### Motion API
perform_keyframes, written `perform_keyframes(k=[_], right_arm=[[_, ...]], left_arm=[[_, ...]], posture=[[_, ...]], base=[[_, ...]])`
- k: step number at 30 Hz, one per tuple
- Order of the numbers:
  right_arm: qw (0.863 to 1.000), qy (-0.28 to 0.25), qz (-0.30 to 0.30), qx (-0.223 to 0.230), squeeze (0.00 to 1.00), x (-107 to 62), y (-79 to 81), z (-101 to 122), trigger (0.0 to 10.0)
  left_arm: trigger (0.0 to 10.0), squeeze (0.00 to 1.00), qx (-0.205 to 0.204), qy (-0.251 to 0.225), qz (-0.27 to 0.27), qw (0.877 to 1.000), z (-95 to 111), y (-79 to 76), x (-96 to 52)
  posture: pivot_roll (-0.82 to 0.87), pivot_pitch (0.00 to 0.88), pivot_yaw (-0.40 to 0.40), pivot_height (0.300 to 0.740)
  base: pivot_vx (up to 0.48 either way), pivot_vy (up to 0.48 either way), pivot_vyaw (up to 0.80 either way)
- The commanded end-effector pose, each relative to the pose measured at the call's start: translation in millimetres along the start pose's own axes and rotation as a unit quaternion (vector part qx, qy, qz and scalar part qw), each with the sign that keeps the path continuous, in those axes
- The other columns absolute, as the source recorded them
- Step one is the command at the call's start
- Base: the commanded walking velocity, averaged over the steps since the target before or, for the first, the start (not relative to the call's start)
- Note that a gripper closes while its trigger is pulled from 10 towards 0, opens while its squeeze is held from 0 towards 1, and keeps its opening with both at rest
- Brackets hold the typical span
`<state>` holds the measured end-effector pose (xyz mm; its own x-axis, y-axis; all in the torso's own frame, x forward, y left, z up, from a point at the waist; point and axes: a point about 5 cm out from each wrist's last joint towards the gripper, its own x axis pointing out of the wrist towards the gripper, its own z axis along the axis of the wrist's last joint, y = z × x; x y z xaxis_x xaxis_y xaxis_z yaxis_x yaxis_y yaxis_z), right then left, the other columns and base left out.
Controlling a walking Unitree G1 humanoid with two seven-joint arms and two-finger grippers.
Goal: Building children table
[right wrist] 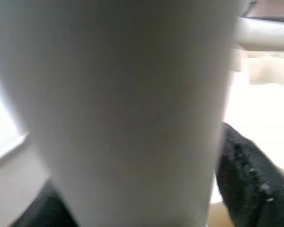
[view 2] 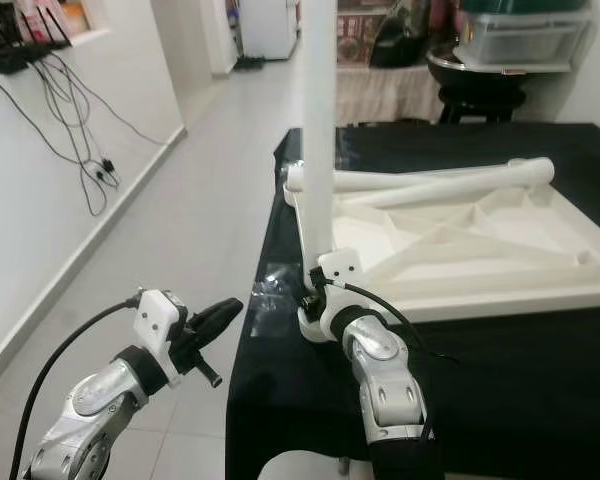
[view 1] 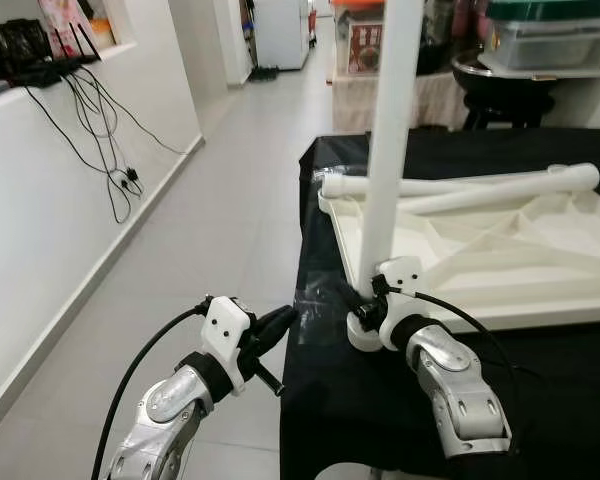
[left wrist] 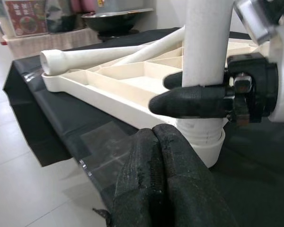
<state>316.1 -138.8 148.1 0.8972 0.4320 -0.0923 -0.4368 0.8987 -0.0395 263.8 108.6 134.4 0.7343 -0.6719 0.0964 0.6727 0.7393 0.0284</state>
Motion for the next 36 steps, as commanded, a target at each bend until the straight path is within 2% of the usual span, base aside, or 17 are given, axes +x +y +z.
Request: perform_keyframes(k=[1, 3, 4, 6, 8, 14, 15, 16, 17, 23, 30, 31, 32, 33, 34, 35, 36], right_arm=[[0.997, -0.030, 0.070, -0.011, 1.00, 6.8, 4.0, 17, 10.0], [0.991, -0.041, 0.123, -0.023, 1.00, 7.9, 4.2, 25, 10.0], [0.980, -0.043, 0.188, -0.052, 0.00, 7.6, 4.0, 31, 10.0], [0.980, -0.043, 0.188, -0.052, 0.00, 7.6, 4.0, 31, 10.0], [0.958, -0.025, 0.273, -0.082, 0.00, 10.4, -2.7, 35, 10.0], [0.939, -0.013, 0.336, -0.068, 0.00, 22.9, -11.8, 43, 10.0], [0.932, -0.007, 0.357, -0.060, 0.00, 24.8, -12.5, 44, 4.0], [0.932, -0.007, 0.357, -0.060, 0.00, 24.8, -12.5, 44, 4.0], [0.925, 0.000, 0.377, -0.053, 0.00, 25.6, -12.9, 44, 0.0], [0.920, 0.007, 0.389, -0.048, 0.00, 26.7, -17.0, 43, 0.0], [0.943, 0.002, 0.327, -0.061, 0.00, 19.5, -29.3, 35, 0.0], [0.968, 0.002, 0.246, -0.051, 0.00, 16.1, -27.0, 24, 0.0], [0.968, 0.002, 0.246, -0.051, 0.00, 16.1, -27.0, 24, 0.0], [0.987, 0.000, 0.157, -0.041, 0.00, 11.3, -24.2, 14, 0.0], [0.987, 0.000, 0.157, -0.041, 0.00, 11.3, -24.2, 14, 0.0], [1.000, -0.007, 0.008, -0.001, 0.00, 3.1, -17.5, 1, 0.0], [1.000, -0.007, 0.008, -0.001, 0.00, 3.1, -17.5, 1, 0.0]], left_arm=[[10.0, 0.00, 0.001, 0.008, 0.005, 1.000, -3, 2.0, -0.5], [10.0, 0.00, 0.000, 0.008, 0.004, 1.000, -4, 1.8, 0.2], [10.0, 0.00, 0.000, 0.007, 0.003, 1.000, -4, 1.5, 1.1], [10.0, 0.00, 0.000, 0.007, 0.003, 1.000, -4, 1.5, 1.1], [10.0, 0.00, 0.000, 0.005, 0.003, 1.000, -3, 0.9, 2.6], [10.0, 0.00, 0.001, 0.003, 0.003, 1.000, -3, -0.3, 3.0], [10.0, 0.00, 0.002, 0.003, 0.003, 1.000, -3, -1.1, 2.5], [10.0, 0.00, 0.002, 0.003, 0.003, 1.000, -3, -1.1, 2.5], [10.0, 0.00, 0.002, 0.004, 0.002, 1.000, -3, -1.8, 1.9], [10.0, 0.00, 0.003, 0.005, 0.002, 1.000, -4, -3.1, 0.7], [10.0, 0.00, 0.002, 0.003, 0.002, 1.000, -2, -5.1, -0.6], [10.0, 0.00, 0.001, 0.002, 0.003, 1.000, -1, -4.9, -1.9], [10.0, 0.00, 0.001, 0.002, 0.003, 1.000, -1, -4.9, -1.9], [10.0, 0.00, 0.001, 0.001, 0.003, 1.000, 0, -4.4, -3.1], [10.0, 0.00, 0.001, 0.001, 0.003, 1.000, 0, -4.4, -3.1], [10.0, 0.00, 0.001, 0.000, 0.004, 1.000, 0, -3.2, -4.2], [10.0, 0.00, 0.001, 0.000, 0.004, 1.000, 0, -3.2, -4.2]], posture=[[-0.04, 0.081, 0.065, 0.740], [-0.04, 0.081, 0.065, 0.740], [-0.04, 0.079, 0.059, 0.740], [-0.04, 0.079, 0.059, 0.740], [-0.03, 0.079, 0.052, 0.740], [-0.01, 0.079, 0.049, 0.740], [-0.01, 0.082, 0.049, 0.740], [-0.01, 0.082, 0.049, 0.740], [0.00, 0.084, 0.049, 0.740], [0.00, 0.090, 0.051, 0.740], [-0.01, 0.115, 0.047, 0.740], [-0.02, 0.128, 0.044, 0.740], [-0.02, 0.128, 0.044, 0.740], [-0.03, 0.132, 0.044, 0.740], [-0.03, 0.132, 0.044, 0.740], [-0.04, 0.144, 0.051, 0.740], [-0.04, 0.144, 0.051, 0.740]], base=[[0.000, 0.000, 0.00], [0.000, 0.000, 0.00], [0.000, 0.000, 0.00], [0.000, 0.000, 0.00], [0.000, 0.000, 0.00], [0.000, 0.000, 0.00], [0.000, 0.000, 0.00], [0.000, 0.000, 0.00], [0.000, 0.000, 0.00], [0.000, 0.000, 0.00], [0.000, 0.000, 0.00], [0.000, 0.000, 0.00], [0.000, 0.000, 0.00], [0.000, 0.000, 0.00], [0.000, 0.000, 0.00], [0.000, 0.000, 0.00], [0.000, 0.000, 0.00]])
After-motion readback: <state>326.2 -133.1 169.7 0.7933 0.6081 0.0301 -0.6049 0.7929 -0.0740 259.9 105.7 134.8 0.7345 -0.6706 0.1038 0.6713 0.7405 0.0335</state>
